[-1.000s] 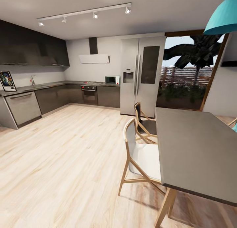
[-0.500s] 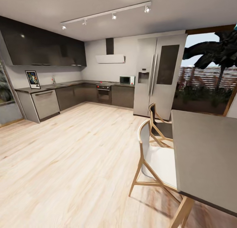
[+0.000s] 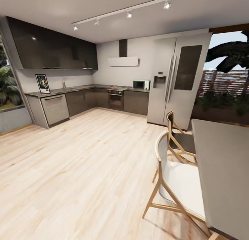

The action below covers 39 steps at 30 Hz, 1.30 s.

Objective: Pick up the poster from the kitchen countertop and hang it on one of the wall nails in the kitchen.

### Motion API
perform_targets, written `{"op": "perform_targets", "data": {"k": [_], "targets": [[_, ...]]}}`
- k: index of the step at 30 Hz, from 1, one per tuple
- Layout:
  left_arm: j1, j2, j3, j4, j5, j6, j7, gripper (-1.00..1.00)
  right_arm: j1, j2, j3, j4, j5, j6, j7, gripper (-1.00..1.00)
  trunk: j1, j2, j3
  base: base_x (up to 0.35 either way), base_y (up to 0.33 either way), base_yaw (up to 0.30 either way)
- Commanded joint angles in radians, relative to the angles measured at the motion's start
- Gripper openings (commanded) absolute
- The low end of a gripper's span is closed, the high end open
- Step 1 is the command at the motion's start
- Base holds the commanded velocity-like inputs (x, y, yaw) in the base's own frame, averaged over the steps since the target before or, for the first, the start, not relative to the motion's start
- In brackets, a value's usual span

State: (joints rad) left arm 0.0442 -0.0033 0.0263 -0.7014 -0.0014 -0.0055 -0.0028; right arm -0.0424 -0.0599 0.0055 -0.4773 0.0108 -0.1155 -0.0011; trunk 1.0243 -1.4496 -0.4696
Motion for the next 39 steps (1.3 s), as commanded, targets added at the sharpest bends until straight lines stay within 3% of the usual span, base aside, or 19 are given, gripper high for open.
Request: {"op": "perform_targets", "data": {"k": [1,32,39], "targets": [[0.0,0.0,0.002,-0.001,0.0,-0.001,0.0,1.0,0.0,0.0,0.001,0.001,0.001,-0.003,0.0,1.0,0.001,0.0,-0.001,0.339,0.026,0.226],[0.0,0.0,0.004,-0.001,0.0,-0.002,0.001,1.0,0.0,0.005,0.001,0.001,0.001,-0.006,-0.007,1.0,0.001,0.0,-0.001,0.338,0.002,0.283],[0.0,0.0,0.004,-0.001,0.0,-0.001,0.001,1.0,0.0,0.005,0.001,0.0,0.001,-0.006,-0.007,1.0,0.001,0.0,-0.001,0.125,0.0,0.289]]}}
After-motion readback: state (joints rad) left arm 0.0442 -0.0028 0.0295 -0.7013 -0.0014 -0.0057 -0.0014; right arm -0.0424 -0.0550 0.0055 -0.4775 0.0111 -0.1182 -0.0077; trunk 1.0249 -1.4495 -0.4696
